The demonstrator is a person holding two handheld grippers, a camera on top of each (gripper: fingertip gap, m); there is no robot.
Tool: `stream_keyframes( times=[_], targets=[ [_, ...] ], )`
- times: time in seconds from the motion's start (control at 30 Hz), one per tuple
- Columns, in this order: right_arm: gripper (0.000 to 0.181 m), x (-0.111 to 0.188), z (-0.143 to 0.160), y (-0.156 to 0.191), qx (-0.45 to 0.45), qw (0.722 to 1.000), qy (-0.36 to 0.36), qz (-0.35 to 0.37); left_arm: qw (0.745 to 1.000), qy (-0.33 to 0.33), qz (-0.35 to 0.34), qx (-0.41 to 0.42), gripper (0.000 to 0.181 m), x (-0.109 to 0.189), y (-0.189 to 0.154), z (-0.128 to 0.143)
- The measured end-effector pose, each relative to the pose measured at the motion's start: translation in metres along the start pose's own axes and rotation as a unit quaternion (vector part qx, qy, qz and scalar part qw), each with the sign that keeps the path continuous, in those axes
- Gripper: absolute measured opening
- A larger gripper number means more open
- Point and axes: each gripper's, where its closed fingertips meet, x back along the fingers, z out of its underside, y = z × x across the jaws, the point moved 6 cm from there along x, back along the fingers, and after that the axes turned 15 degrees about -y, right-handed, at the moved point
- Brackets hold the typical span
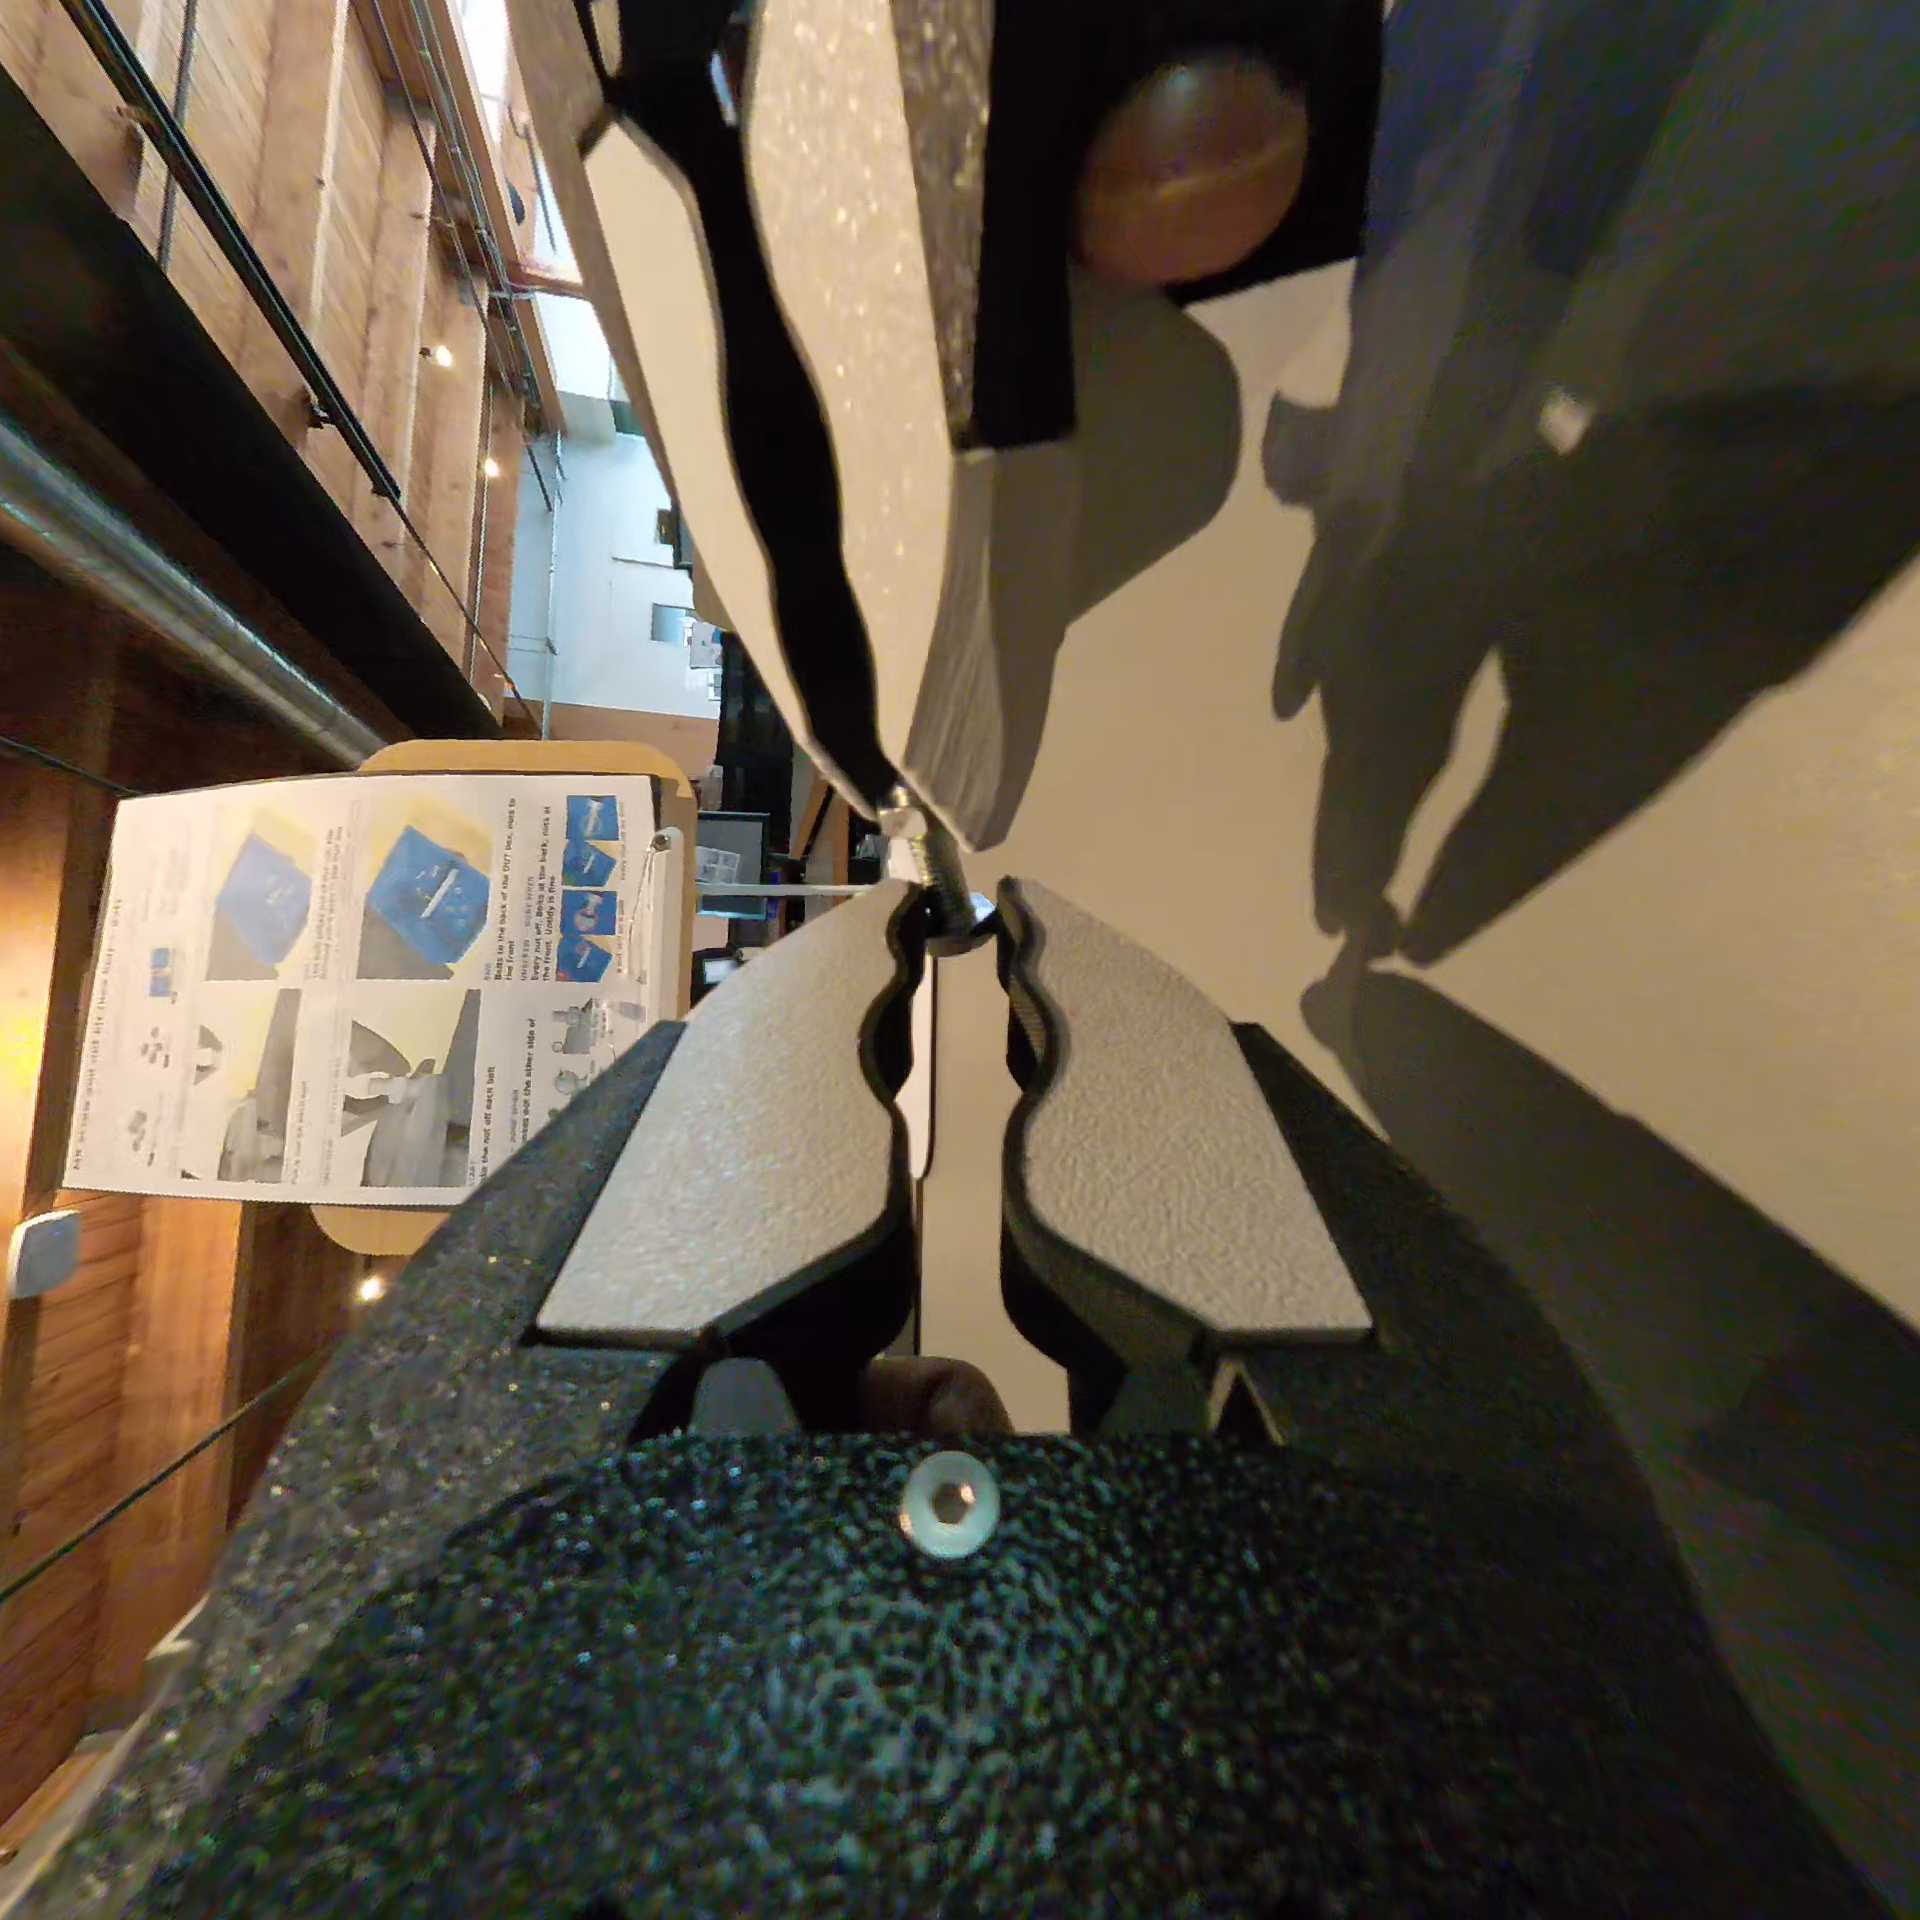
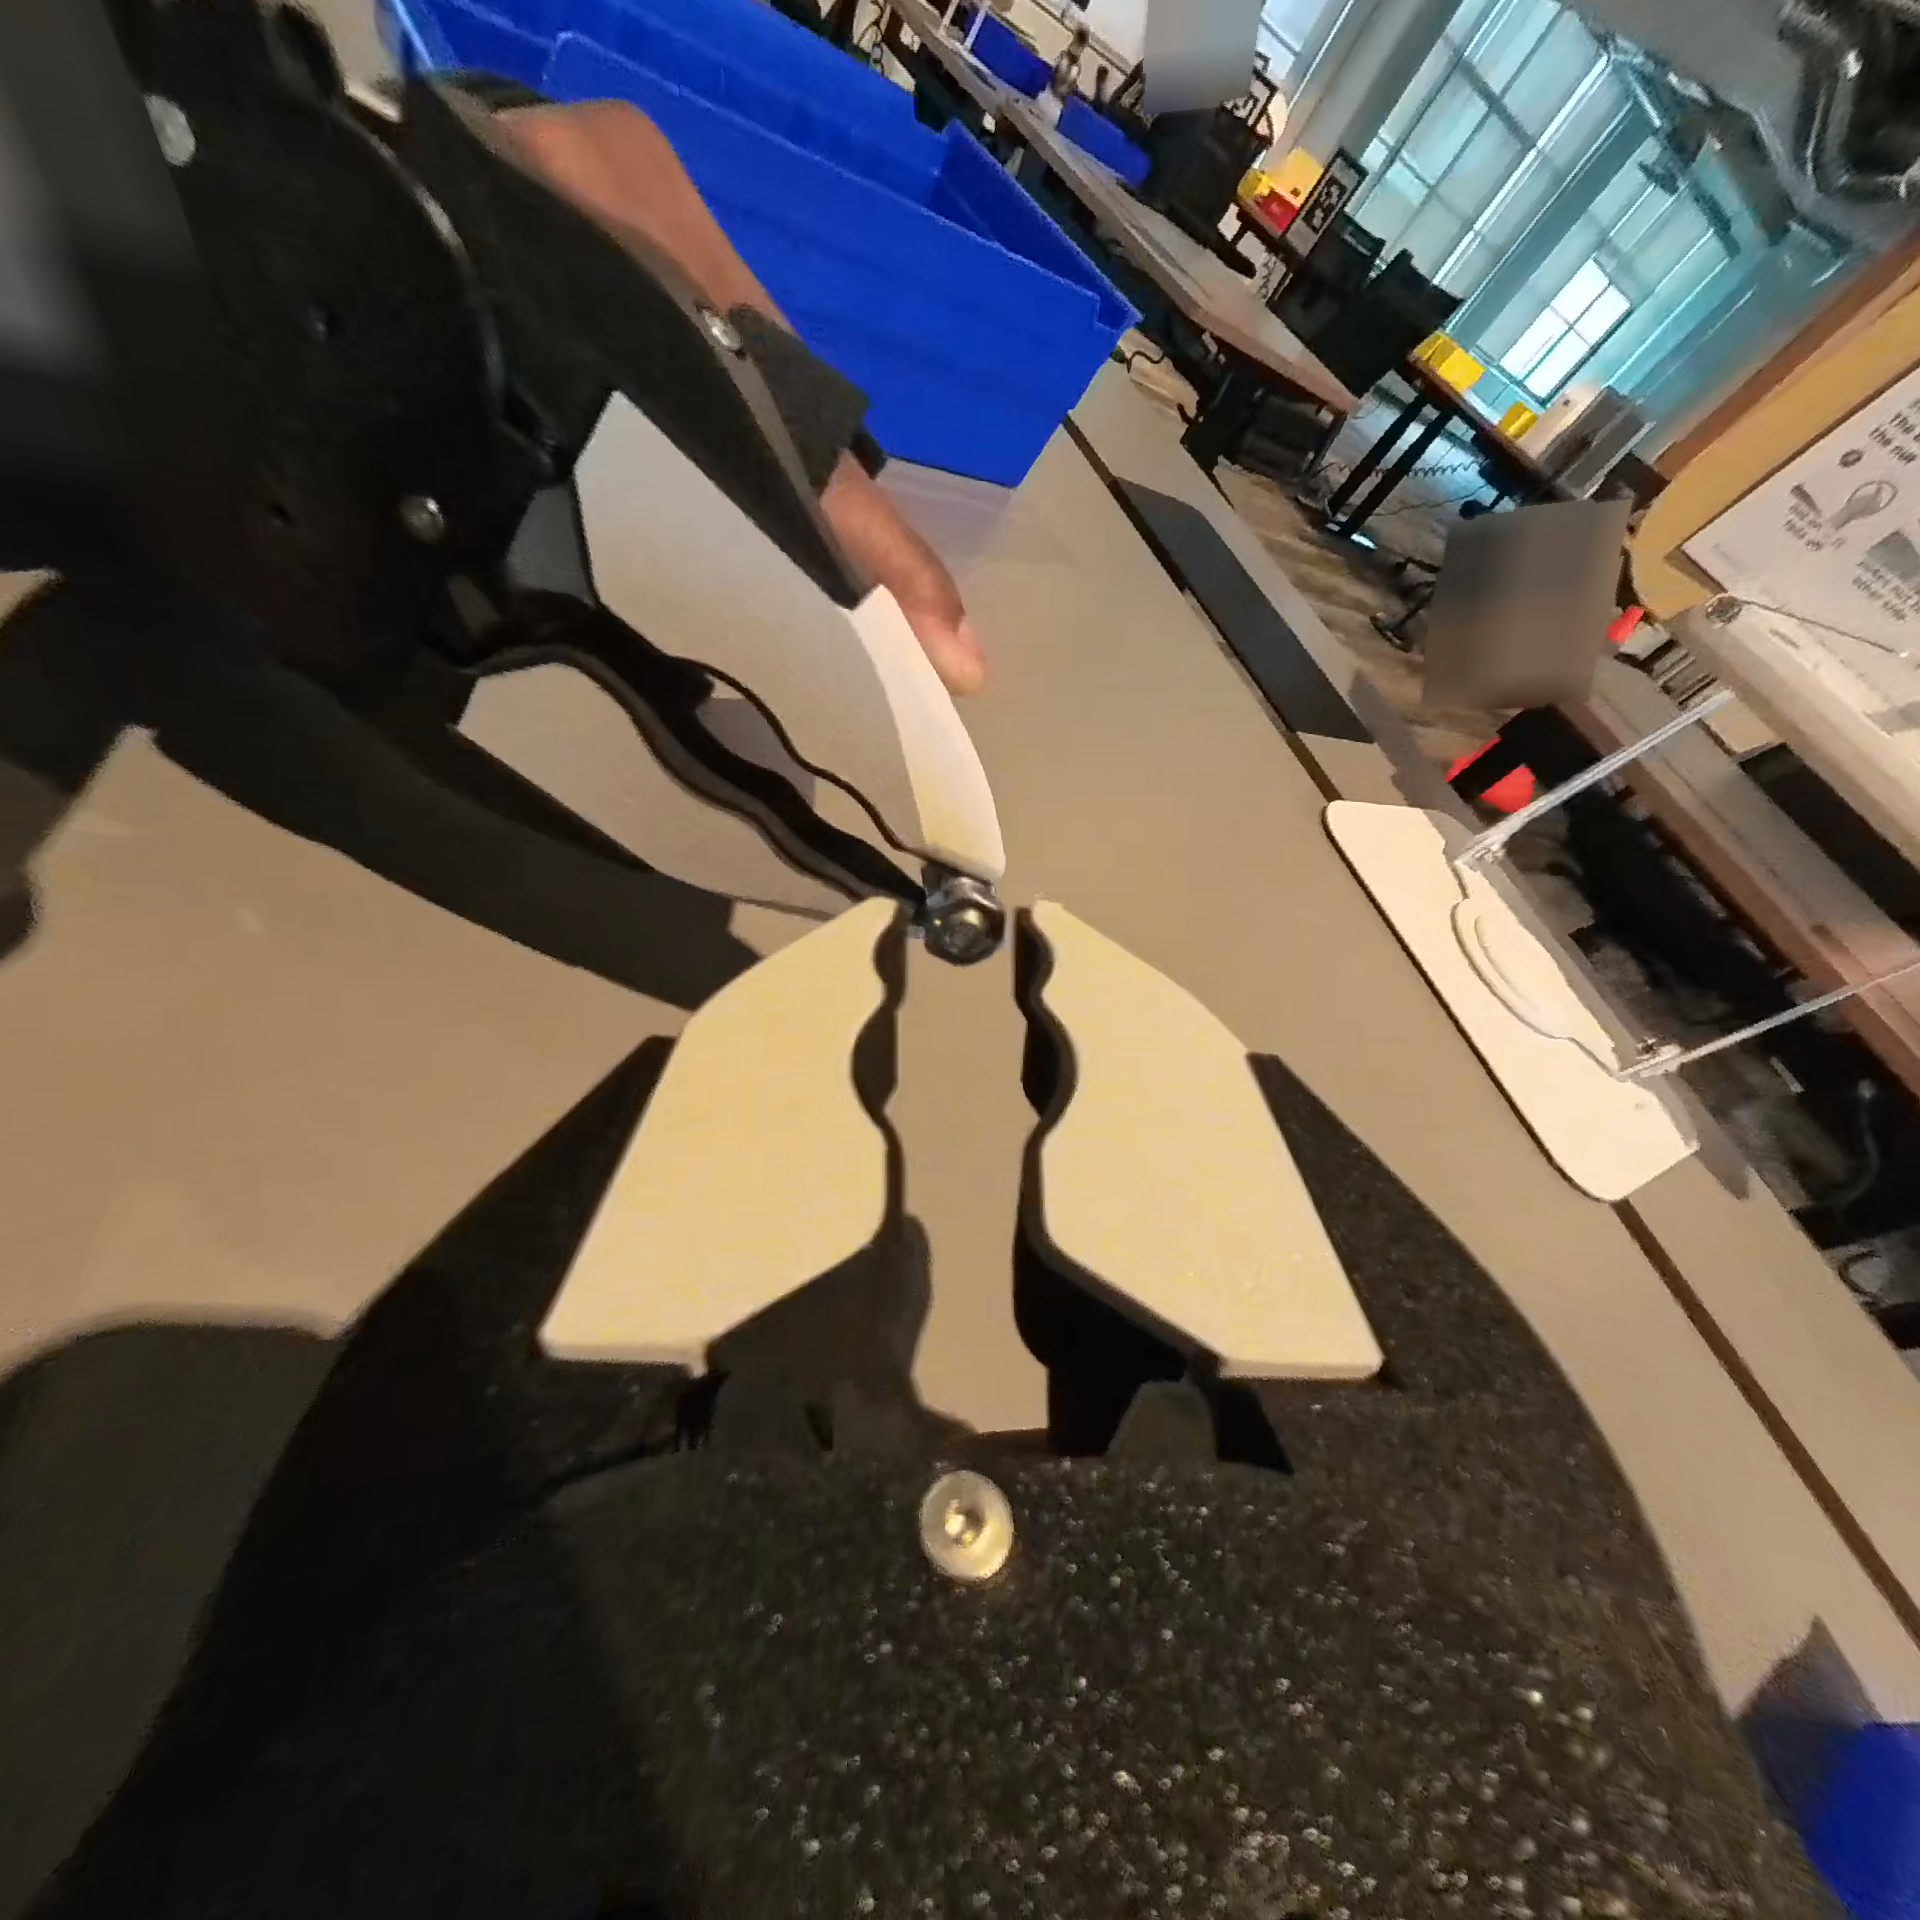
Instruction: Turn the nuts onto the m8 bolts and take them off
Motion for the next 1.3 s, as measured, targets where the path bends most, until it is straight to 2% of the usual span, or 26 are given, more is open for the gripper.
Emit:
stream_keyframes(
  times=[0.07,0.13,0.23,0.3,0.4,0.5,0.57,0.7,0.77,0.83,0.9,1.0,1.1,1.17,1.23,1.3],
  targets=[
    [0.014,0.001,0.001,0.002,0.048,0.999,0.006,-0.003,1.0,-0.005,0.006,0.006,0.013,0.0,-0.001,-0.001],
    [0.014,0.002,0.002,0.007,0.14,0.99,0.011,-0.013,1.0,-0.013,0.02,0.018,0.012,0.0,-0.003,-0.002],
    [0.015,0.005,0.009,0.017,0.307,0.951,0.024,-0.035,0.997,-0.023,0.057,0.042,0.013,0.001,-0.01,-0.002],
    [0.015,0.005,0.011,0.019,0.36,0.932,0.031,-0.035,0.997,-0.02,0.06,0.049,0.013,0.0,-0.011,-0.002],
    [0.026,0.006,0.006,0.013,0.332,0.943,0.024,-0.007,0.998,-0.012,0.044,0.045,0.013,0.001,-0.006,0.0],
    [0.031,0.006,0.001,0.007,0.217,0.976,0.008,0.0,0.999,-0.006,0.029,0.041,0.013,0.001,-0.003,0.002],
    [0.031,0.005,0.0,0.003,0.155,0.988,0.005,0.011,0.999,-0.001,0.021,0.033,0.013,0.001,-0.001,0.003],
    [0.034,0.002,0.001,-0.001,0.018,1.0,0.004,0.01,1.0,0.006,0.014,0.02,0.013,0.001,0.0,0.003],
    [0.035,0.001,0.001,0.0,-0.01,1.0,0.004,0.001,1.0,0.007,0.015,0.017,0.013,0.0,0.0,0.003],
    [0.032,0.0,0.003,0.002,-0.001,1.0,0.012,-0.001,1.0,0.006,0.019,0.016,0.013,0.0,-0.001,0.003],
    [0.016,-0.001,0.003,0.004,0.031,0.999,0.018,-0.002,1.0,0.002,0.027,0.016,0.012,0.0,-0.003,0.002],
    [0.015,0.001,0.005,0.009,0.127,0.991,0.024,-0.016,0.999,-0.005,0.042,0.028,0.013,0.0,-0.005,0.001],
    [0.015,0.004,0.011,0.018,0.295,0.954,0.033,-0.04,0.996,-0.017,0.068,0.052,0.013,0.0,-0.011,-0.001],
    [0.015,0.004,0.014,0.021,0.366,0.928,0.044,-0.048,0.995,-0.017,0.076,0.063,0.013,-0.001,-0.013,-0.001],
    [0.018,0.004,0.012,0.02,0.356,0.933,0.042,-0.04,0.996,-0.016,0.067,0.063,0.013,-0.001,-0.012,-0.001],
    [0.029,0.005,0.004,0.016,0.287,0.958,0.013,-0.024,0.997,-0.014,0.05,0.061,0.013,-0.001,-0.007,0.0]
  ],
)
